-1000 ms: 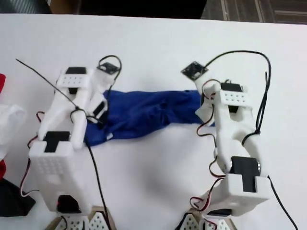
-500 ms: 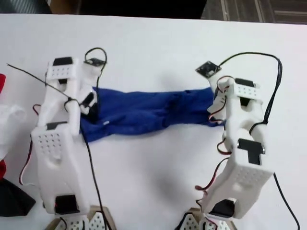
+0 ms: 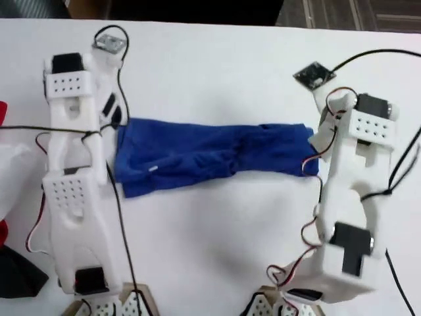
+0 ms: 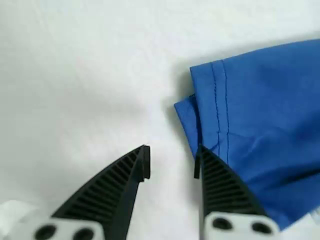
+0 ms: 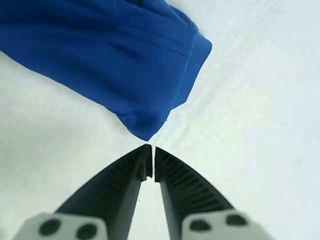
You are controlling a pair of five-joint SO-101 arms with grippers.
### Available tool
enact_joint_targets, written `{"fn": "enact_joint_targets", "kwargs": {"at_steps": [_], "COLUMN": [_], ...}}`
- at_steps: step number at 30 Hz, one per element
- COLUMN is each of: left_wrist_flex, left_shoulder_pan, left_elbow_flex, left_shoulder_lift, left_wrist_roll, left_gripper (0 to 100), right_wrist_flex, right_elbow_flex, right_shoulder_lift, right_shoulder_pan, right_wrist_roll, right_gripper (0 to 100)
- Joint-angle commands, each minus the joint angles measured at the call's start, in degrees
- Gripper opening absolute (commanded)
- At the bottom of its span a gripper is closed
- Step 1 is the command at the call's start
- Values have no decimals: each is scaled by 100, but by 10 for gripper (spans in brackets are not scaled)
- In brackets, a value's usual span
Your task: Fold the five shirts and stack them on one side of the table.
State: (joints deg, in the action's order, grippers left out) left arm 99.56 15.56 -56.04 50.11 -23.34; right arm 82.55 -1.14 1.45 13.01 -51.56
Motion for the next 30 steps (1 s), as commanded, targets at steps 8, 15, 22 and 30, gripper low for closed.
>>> {"fn": "enact_joint_targets", "kwargs": {"at_steps": [8, 15, 22, 30], "left_wrist_flex": [-167, 211, 273, 167], "left_shoulder_pan": [-35, -123, -114, -185], "left_elbow_flex": [-268, -251, -409, 954], "left_shoulder_lift": [791, 949, 123, -554], "left_wrist_roll": [765, 756, 756, 738], "left_gripper": [255, 254, 254, 253], "right_wrist_flex": [831, 409, 163, -22], "right_elbow_flex": [-378, -1204, -1741, -2092], "right_shoulder_lift": [-1499, -2475, -2721, -2765], "right_shoulder_pan": [57, 13, 13, 40], "right_wrist_roll": [-44, -44, -79, -273], "right_gripper": [186, 151, 150, 149]}}
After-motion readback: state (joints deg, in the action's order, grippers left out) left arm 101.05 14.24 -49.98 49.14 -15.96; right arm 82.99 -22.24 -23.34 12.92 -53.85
